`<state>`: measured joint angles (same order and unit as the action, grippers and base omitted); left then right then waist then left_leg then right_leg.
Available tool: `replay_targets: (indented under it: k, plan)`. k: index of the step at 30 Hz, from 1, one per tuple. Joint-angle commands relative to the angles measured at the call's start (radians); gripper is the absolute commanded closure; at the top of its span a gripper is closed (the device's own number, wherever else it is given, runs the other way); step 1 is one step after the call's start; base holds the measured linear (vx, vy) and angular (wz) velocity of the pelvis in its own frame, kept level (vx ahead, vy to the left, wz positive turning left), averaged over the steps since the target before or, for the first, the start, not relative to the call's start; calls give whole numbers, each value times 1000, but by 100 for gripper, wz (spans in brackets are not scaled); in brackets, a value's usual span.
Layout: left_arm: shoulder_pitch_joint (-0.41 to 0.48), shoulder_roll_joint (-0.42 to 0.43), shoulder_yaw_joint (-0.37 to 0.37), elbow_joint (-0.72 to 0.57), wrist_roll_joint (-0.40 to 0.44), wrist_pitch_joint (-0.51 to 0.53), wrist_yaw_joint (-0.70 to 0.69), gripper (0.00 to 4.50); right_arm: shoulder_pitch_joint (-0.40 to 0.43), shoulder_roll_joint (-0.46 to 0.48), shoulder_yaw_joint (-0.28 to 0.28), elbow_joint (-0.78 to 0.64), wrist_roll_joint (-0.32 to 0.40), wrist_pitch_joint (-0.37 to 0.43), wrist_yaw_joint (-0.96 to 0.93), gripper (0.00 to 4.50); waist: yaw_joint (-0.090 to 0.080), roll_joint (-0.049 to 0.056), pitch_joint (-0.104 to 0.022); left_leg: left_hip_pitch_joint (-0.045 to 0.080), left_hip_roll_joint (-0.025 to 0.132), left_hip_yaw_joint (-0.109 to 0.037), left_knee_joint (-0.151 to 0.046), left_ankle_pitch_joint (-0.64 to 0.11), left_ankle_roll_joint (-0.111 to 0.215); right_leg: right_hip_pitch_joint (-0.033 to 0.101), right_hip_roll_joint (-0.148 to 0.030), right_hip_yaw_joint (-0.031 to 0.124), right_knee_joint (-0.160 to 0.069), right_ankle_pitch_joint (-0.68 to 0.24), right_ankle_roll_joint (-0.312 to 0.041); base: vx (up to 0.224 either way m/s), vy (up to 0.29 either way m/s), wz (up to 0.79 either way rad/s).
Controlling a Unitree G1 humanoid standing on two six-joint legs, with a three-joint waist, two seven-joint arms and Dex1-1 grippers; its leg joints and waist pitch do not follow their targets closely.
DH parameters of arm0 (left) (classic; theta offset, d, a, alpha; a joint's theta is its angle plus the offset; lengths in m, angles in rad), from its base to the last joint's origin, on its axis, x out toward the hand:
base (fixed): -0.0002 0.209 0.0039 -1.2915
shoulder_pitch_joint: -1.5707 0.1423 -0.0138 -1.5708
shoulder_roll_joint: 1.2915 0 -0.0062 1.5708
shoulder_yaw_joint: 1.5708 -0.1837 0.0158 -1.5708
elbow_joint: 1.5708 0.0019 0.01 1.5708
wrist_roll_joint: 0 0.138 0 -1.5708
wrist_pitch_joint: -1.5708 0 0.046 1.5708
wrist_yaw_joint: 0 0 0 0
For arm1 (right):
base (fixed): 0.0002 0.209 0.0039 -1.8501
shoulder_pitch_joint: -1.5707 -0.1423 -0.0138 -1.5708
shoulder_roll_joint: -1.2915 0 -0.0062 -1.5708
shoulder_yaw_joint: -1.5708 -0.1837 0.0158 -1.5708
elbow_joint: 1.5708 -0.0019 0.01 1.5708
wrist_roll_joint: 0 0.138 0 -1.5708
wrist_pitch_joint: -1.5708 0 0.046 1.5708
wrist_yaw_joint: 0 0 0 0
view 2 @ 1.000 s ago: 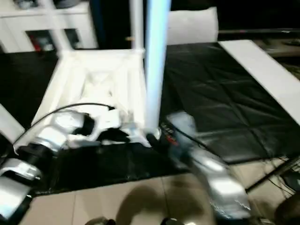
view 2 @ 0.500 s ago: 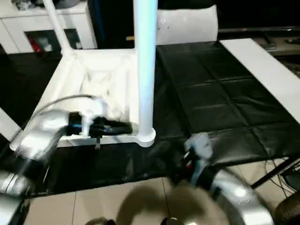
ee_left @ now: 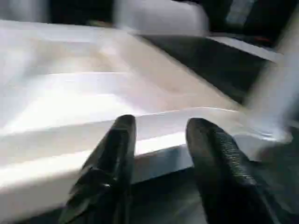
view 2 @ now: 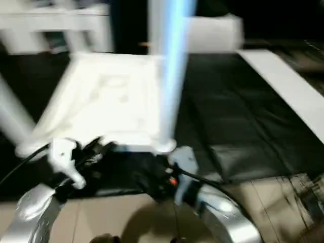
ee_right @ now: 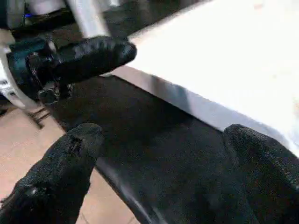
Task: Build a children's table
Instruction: Flip table
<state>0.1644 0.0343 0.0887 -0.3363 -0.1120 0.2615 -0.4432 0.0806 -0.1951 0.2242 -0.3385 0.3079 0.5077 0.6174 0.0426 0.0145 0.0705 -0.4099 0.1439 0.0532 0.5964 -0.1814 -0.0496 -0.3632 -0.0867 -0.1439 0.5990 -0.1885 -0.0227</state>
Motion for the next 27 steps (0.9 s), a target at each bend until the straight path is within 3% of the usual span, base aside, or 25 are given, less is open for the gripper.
replay_targets:
  k: [1, 2, 3, 4, 5, 6, 7, 8, 9, 10, 11, 12, 13, 14, 15, 16, 17, 18, 22, 24, 27]
  plan:
    - [14, -31, 0, -61, 22, 15, 72, 223, -15, 5, -15, 4, 11, -12, -11, 0, 5, -4, -35, 42, 107, -1, -128, -804, -89, -7, -33, 92, -46, -389, -80, 40, -147, 67]
    - [19, -29, 3, -76, 53, 20, 100, 211, -19, 11, -21, 5, 19, -14, -12, 0, 13, -41, 20, 202, -21, 74, 162, -465, -61, -198, -120, 55, -314, -1097, 1, 40, -147, 67]
    - [24, -33, 7, -85, 64, 19, 120, 202, -22, 7, -20, 7, 16, -21, -8, 0, -6, -46, -6, 88, -39, 31, 186, -155, 4, -77, -183, 127, -264, -1207, 13, 57, -112, 17]
    - [28, -37, 13, -92, 62, 16, 130, 197, -26, 0, -14, 11, 5, -34, -3, 0, 3, -49, -6, 57, -28, 22, 175, -156, 5, -19, -208, 136, -245, -1187, 48, 36, 22, -28]
    - [28, -37, 13, -92, 62, 16, 130, 197, -26, 0, -13, 11, 5, -34, -3, 0, 15, -71, -19, 45, 1, 22, 137, -222, 28, 40, -243, 156, -208, -1127, 87, 36, 22, -28]
    - [35, -39, 12, -103, 63, 13, 145, 182, -29, -3, -9, 17, -4, -48, -1, 0, 33, -51, -40, 59, 22, 5, 103, -256, 65, 61, -270, 224, -185, -949, -21, 40, 88, -3]
    - [35, -35, 18, -107, 62, -13, 155, 168, -36, 5, -16, 31, -12, -76, -10, 0, 35, -51, -42, 63, 30, -2, 81, -245, 86, 74, -255, 226, -178, -834, -86, -43, 84, 25]
    - [30, -27, 24, -107, 77, -12, 168, 159, -42, 9, -24, 39, -17, -88, -19, 0, 33, -24, -55, 84, 47, 1, -4, -135, 120, 57, -156, 165, -127, -546, -199, -43, 84, 25]
    - [19, -23, 36, -105, 80, -9, 179, 154, -50, 11, -31, 45, -21, -97, -27, 0, 10, -15, -49, 98, 64, 8, -48, -97, 132, 24, -84, 118, -90, -392, -212, -78, 74, 17]
    - [14, -23, 42, -107, 83, -1, 192, 149, -56, 12, -35, 50, -24, -102, -32, 0, -29, 1, -49, 121, 74, -13, -75, -73, 179, -13, 3, 66, -14, -164, -179, -38, 111, 9]
    - [7, -22, 57, -103, 97, 7, 218, 140, -61, 17, -43, 55, -23, -110, -40, 0, -37, 4, -46, 112, 85, -6, -81, -112, 211, -18, 2, 60, 0, -76, -159, -38, 111, 9]
    - [1, -22, 71, -98, 115, 14, 246, 129, -70, 19, -49, 62, -24, -114, -51, 0, -36, 1, -41, 91, 87, -1, -81, -231, 195, 3, -15, 71, -17, -55, -141, -38, 105, 7]
    - [-8, -15, 97, -88, 134, 9, 277, 120, -85, 13, -54, 75, -31, -118, -57, 0, -32, 6, -34, 81, 90, -2, -94, -340, 151, 14, -21, 77, -23, -81, -127, -80, 50, 8]
    - [-13, -11, 114, -87, 144, 9, 300, 120, -96, 9, -59, 86, -34, -123, -60, 0, -31, -2, -33, 90, 79, -1, -89, -491, 67, 23, -47, 95, -53, -146, -95, -80, 50, 8]
    - [-19, -8, 130, -86, 146, 11, 318, 107, -108, 7, -67, 100, -38, -129, -67, 0, -30, -11, -27, 100, 66, 4, -87, -591, 8, 15, -58, 105, -76, -277, -68, -60, 10, 9]
    - [-24, -5, 138, -85, 141, 11, 323, 96, -123, 9, -78, 118, -40, -140, -74, 0, -29, -15, -26, 106, 60, 6, -82, -614, -8, 11, -62, 109, -84, -344, -56, 0, 0, 0]
    - [-26, -2, 138, -83, 138, 10, 321, 85, -129, 10, -83, 125, -40, -145, -77, 0, -31, -20, -25, 110, 54, 6, -78, -625, -17, 7, -68, 115, -96, -446, -41, 0, 0, 0]
    - [-29, 2, 137, -81, 132, 6, 316, 75, -138, 13, -91, 138, -40, -153, -79, 0, -31, -23, -28, 107, 54, 7, -77, -602, -13, 8, -72, 120, -100, -461, -38, 0, 0, 0]
    - [-66, 28, 125, -48, 71, 24, 264, 51, -216, 23, -155, 231, -77, -198, -157, 0, -29, -22, -34, 94, 55, 13, -76, -499, 3, 8, -75, 131, -93, -394, -72, 0, 0, 0]
    - [-76, 38, 123, -39, 79, 28, 262, 18, -229, 16, -164, 247, -78, -203, -168, 0, -24, -28, -39, 89, 57, 22, -71, -417, 22, 8, -74, 139, -83, -318, -108, 0, 0, 0]
    - [-111, 61, 135, 6, 76, 40, 259, 6, -261, 5, -211, 289, -73, -219, -199, 0, -24, -30, -42, 82, 55, 27, -66, -372, 42, 9, -73, 138, -82, -353, -133, 8, -17, 2]
